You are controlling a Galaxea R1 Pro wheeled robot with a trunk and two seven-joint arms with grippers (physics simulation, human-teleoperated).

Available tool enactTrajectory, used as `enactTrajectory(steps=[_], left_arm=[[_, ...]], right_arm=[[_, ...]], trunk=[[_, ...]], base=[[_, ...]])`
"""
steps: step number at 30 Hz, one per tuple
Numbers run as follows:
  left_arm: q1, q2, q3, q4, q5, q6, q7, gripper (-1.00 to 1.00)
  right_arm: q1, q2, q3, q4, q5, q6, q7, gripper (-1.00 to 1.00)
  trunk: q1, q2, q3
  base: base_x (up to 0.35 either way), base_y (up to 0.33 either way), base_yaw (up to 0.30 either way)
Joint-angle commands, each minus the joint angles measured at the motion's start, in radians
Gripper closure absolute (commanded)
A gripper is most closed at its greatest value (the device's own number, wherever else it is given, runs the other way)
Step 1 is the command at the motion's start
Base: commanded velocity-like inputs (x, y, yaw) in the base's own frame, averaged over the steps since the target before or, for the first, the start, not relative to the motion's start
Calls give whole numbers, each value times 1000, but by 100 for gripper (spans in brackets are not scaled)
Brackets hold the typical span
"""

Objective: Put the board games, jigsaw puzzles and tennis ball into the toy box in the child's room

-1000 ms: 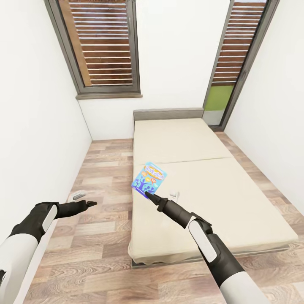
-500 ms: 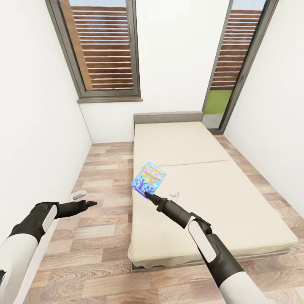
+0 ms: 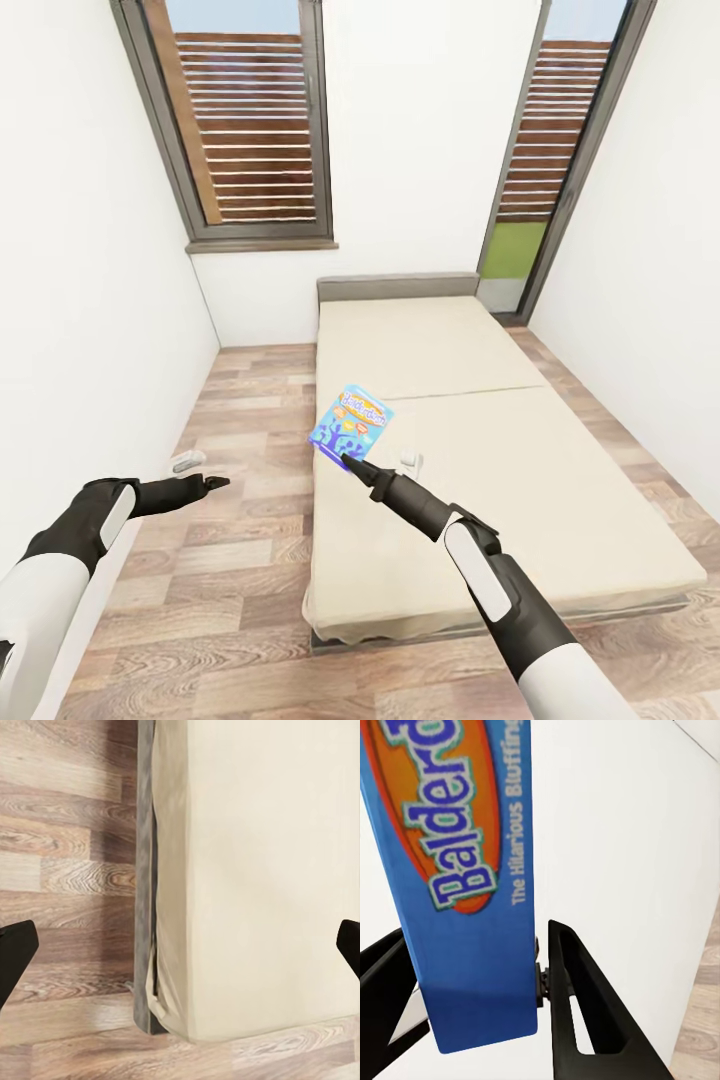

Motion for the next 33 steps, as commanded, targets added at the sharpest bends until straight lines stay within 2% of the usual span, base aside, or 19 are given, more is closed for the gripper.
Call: enactTrajectory(steps=[1,15,33], left_arm=[[-1,0,3,0,4,7,-1,-100],[-1,2,3,0,4,7,-3,-100],[-1,2,3,0,4,8,-4,-100]], right_arm=[[-1,0,0,0,-10,9,0,100],[-1,3,1,4,-9,9,-2,100],[-1,-9,-2,5,-10,9,-1,100]], trunk=[[1,-2,0],[1,-2,23],[1,-2,53]], base=[[0,0,0],[0,0,0],[0,0,0]])
